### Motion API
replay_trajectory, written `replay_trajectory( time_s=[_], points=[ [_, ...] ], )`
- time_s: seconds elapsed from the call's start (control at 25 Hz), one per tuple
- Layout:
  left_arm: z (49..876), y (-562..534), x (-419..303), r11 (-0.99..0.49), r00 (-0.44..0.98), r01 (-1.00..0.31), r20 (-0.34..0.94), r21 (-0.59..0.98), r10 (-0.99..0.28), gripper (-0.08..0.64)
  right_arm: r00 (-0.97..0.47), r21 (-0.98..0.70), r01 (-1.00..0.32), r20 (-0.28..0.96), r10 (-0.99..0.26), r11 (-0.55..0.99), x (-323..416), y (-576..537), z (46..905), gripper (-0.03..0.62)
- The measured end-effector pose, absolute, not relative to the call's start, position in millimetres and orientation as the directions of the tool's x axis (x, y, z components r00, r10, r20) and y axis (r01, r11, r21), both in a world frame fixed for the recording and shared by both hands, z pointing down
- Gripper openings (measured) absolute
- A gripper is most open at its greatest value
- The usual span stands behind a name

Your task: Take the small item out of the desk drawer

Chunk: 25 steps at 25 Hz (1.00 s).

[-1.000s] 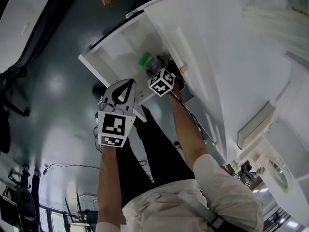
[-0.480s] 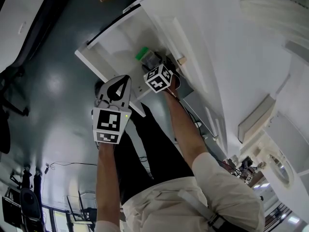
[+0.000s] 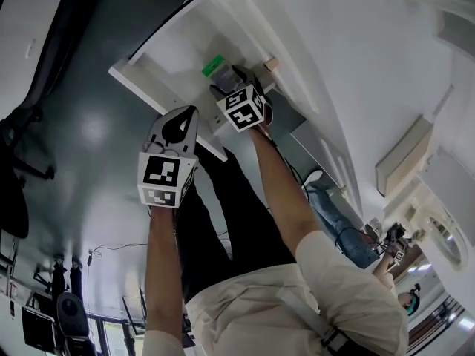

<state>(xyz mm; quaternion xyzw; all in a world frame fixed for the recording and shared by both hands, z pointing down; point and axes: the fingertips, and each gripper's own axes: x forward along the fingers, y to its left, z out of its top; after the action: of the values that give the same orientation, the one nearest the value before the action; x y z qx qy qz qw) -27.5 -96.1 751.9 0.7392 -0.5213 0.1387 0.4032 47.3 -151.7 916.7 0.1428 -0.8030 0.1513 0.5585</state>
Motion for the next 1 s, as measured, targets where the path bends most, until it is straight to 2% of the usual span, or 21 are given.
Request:
replay_trajectory(
  time_s=[1.0],
  points=[
    [692,-52,13,-0.34,0.52,-0.854,0.653,0.393,-0.551,0.015,-0.457,-0.118,-0.579,0.866,-0.201,0.807,64,-117,794,0.35]
  ],
)
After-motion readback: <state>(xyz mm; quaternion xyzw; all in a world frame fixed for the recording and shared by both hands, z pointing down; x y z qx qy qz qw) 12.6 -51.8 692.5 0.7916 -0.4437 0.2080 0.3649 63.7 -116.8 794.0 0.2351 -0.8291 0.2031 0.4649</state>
